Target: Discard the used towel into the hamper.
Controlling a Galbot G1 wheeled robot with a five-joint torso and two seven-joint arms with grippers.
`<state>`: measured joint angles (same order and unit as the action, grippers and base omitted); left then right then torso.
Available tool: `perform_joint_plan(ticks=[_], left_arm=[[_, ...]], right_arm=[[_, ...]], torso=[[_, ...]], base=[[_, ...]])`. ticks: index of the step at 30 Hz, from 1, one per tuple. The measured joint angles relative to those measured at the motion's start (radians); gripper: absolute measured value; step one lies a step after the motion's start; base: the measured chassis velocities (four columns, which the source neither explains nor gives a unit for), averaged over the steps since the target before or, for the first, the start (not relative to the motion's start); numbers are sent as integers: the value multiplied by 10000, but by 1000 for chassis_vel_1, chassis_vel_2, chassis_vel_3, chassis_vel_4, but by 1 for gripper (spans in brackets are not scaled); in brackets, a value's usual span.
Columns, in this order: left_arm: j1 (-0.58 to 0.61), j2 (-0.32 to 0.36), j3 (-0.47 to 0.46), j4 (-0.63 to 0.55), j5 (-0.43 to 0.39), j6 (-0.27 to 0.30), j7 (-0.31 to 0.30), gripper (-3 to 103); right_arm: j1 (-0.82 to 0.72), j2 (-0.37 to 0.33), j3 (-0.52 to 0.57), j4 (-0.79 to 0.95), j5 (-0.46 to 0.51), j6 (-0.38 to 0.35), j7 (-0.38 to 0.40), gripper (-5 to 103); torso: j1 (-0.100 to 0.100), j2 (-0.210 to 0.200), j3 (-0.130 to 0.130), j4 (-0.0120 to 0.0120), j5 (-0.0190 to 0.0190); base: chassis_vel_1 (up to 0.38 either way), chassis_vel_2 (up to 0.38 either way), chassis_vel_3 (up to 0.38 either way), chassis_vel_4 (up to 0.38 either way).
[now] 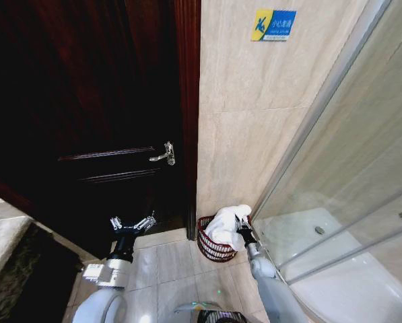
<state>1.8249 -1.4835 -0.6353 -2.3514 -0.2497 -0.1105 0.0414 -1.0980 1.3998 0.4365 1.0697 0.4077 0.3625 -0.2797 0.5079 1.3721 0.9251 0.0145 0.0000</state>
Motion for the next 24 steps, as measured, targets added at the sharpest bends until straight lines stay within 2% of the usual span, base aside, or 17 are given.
perform_joint_plan(ticks=[3, 6, 11, 13, 21, 24], left_arm=[[0, -1, 0, 0, 0, 0, 0, 100], [0, 0, 0, 0, 0, 0, 0, 100], [0, 0, 0, 0, 0, 0, 0, 100], [0, 0, 0, 0, 0, 0, 0, 100], [1, 0, 0, 0, 0, 0, 0, 100], [0, -1, 0, 0, 0, 0, 0, 100]], right_arm=[[64, 281, -38, -207, -503, 1183, 1249, 13], [-51, 392, -22, -174, -956, 1568, 1673, 13], [-305, 310, -127, 137, -765, 1432, 1297, 13], [-386, 243, -116, 139, -765, 1431, 786, 13], [-574, 218, -105, 101, -776, 1426, 349, 13], [-843, 128, -320, 138, -170, 1204, 161, 13]], torso=[[0, 0, 0, 4, 2], [1, 0, 0, 3, 2], [0, 0, -1, 1, 0], [0, 0, -1, 1, 0], [-3, 1, -2, 2, 1], [-1, 1, -2, 4, 3]], base=[[0, 0, 0, 0], [0, 0, 0, 0], [0, 0, 0, 0], [0, 0, 0, 0], [-45, 38, 52, -47], [-134, 157, 156, -150]])
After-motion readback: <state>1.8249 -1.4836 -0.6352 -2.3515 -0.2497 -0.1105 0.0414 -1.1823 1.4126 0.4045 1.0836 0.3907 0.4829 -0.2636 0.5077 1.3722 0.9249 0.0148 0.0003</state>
